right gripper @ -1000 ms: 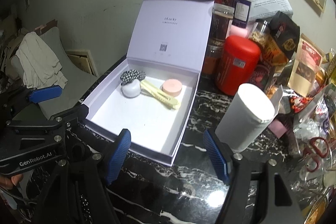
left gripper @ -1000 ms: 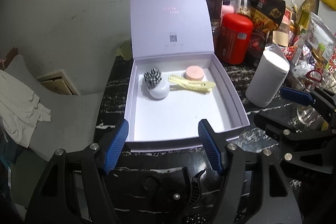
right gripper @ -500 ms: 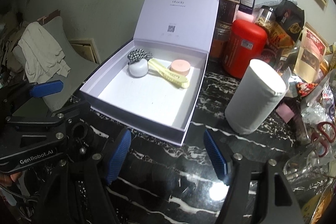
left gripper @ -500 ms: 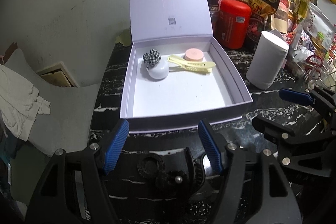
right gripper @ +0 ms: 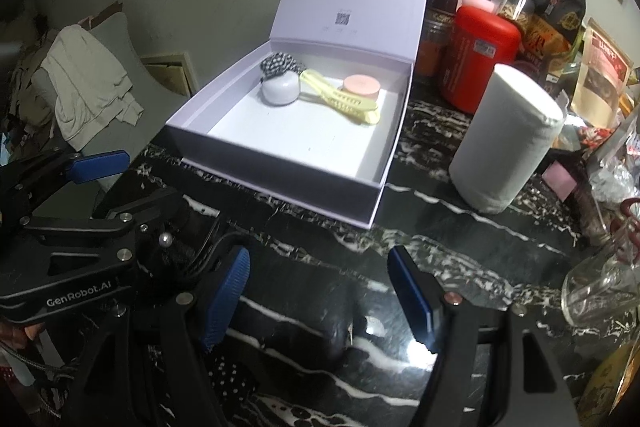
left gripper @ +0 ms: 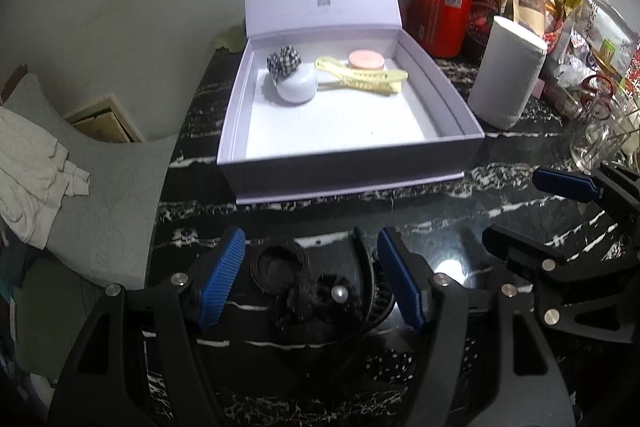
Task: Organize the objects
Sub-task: 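Withdraw both grippers from the box back toward the table items, then grasp the black polka-dot scrunchie with the right gripper and lift it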
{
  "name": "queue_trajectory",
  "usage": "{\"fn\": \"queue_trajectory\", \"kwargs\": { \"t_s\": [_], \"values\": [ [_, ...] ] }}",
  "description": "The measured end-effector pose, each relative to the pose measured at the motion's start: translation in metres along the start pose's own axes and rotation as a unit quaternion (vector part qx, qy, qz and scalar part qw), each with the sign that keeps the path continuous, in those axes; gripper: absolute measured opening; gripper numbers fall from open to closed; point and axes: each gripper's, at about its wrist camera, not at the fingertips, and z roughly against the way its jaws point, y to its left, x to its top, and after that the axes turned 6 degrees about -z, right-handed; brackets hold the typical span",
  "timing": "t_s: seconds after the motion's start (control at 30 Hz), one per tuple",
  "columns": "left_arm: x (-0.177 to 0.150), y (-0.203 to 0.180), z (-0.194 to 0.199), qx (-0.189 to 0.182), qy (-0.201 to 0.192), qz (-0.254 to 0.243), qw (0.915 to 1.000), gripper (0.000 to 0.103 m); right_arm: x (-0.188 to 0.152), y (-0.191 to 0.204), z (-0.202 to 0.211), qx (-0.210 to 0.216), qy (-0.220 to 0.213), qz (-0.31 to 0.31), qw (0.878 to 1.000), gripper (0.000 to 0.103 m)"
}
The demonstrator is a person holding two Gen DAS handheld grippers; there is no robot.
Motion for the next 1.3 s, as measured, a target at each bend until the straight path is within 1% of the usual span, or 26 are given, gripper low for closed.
{"fn": "queue_trajectory", "kwargs": {
  "t_s": [0.17,0.3,0.57,0.67,0.83,1.0,1.13,1.17,1.27,1.3],
  "values": [
    [-0.012,0.0,-0.005,0.001,0.011,0.0,0.9999,0.068,-0.015,0.004,-0.006,0.01,0.013,-0.003,1.0,0.073],
    [-0.021,0.0,-0.008,0.014,0.018,-0.005,0.9997,0.068,-0.027,0.007,-0.011,0.014,0.028,0.004,1.0,0.073],
    [-0.039,-0.002,-0.013,0.008,0.033,-0.003,0.9994,0.068,-0.051,0.015,-0.014,0.032,0.048,0.009,0.998,0.073],
    [-0.045,-0.004,-0.007,0.0,0.029,-0.005,0.9996,0.068,-0.058,0.017,-0.012,0.038,0.05,0.014,0.998,0.073],
    [-0.056,-0.006,-0.002,-0.028,0.031,-0.002,0.9991,0.068,-0.07,0.025,-0.003,0.073,0.051,0.024,0.996,0.073],
    [-0.065,-0.004,-0.001,-0.032,0.034,0.007,0.9989,0.068,-0.077,0.041,-0.002,0.088,0.046,0.058,0.993,0.073],
    [-0.07,0.001,-0.002,-0.037,0.036,0.018,0.9985,0.068,-0.08,0.048,-0.007,0.101,0.051,0.068,0.991,0.072],
    [-0.071,0.002,-0.003,-0.04,0.037,0.02,0.9983,0.068,-0.08,0.048,-0.008,0.099,0.051,0.07,0.991,0.072],
    [-0.071,0.006,-0.004,-0.041,0.034,0.033,0.998,0.068,-0.079,0.046,-0.01,0.084,0.044,0.072,0.993,0.059],
    [-0.071,0.007,-0.005,-0.042,0.033,0.038,0.9978,0.067,-0.079,0.044,-0.011,0.081,0.045,0.07,0.993,0.057]
  ]
}}
